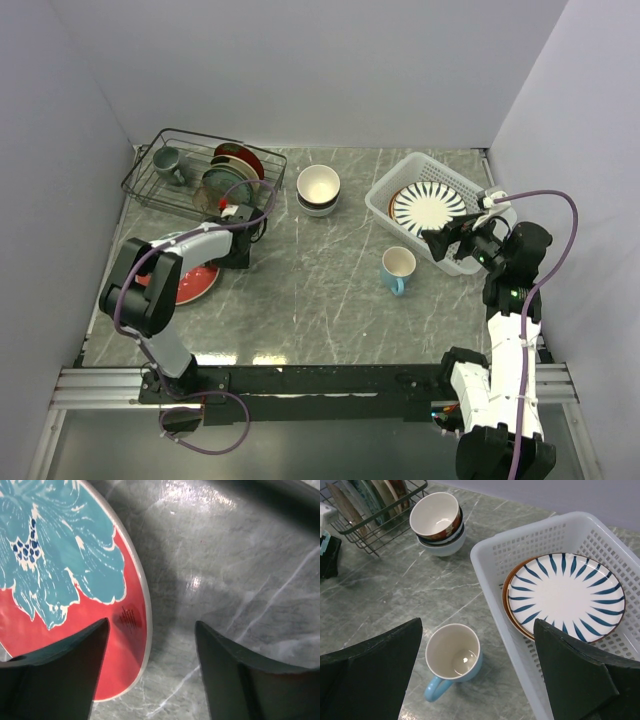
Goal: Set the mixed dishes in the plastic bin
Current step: Pick up the plate at the center of the board.
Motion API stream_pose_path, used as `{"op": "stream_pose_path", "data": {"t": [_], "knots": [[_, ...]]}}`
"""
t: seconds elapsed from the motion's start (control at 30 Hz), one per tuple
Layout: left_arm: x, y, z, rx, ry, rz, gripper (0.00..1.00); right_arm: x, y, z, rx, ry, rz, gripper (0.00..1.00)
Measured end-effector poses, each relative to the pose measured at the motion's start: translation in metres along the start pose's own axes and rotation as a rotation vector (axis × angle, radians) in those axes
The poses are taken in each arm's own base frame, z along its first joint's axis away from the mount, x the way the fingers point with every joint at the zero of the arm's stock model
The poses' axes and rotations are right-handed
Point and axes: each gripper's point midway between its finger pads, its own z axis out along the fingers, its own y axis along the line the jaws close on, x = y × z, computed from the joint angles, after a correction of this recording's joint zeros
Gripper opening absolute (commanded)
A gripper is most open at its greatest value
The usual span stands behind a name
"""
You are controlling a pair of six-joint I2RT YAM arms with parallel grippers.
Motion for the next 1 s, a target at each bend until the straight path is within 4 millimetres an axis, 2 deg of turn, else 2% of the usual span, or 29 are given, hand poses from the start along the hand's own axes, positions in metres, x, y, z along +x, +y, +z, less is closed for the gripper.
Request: {"op": "stream_pose_path", "data": {"t": [0.03,0.17,0.37,0.57,0.8,0.93,1.0], "knots": [[0.0,0.0,0.001,-0.002,0.001,0.001,0.7,0.0,0.0,0.0,0.0,0.0,0.0,1.0],[-0.001,0.0,0.002,-0.009,0.002,0.001,0.44,0.0,0.0,0.0,0.0,0.0,0.0,1.0],[-0.002,0.008,0.002,-0.049,-0.006,0.019,0.25,0.0,0.0,0.0,0.0,0.0,0.0,1.0],[-0.005,0.01,-0.003,-0.044,-0.02,0.038,0.17,0.0,0.0,0.0,0.0,0.0,0.0,1.0],[-0.016,0.016,-0.025,0.005,-0.067,-0.007,0.11,0.0,0.0,0.0,0.0,0.0,0.0,1.0],[-0.02,0.02,-0.037,0.034,-0.089,-0.026,0.01,0.0,0.0,0.0,0.0,0.001,0.0,1.0],[-0.022,0.021,-0.043,0.048,-0.098,-0.035,0.01,0.0,0.0,0.0,0.0,0.001,0.001,1.0]]}}
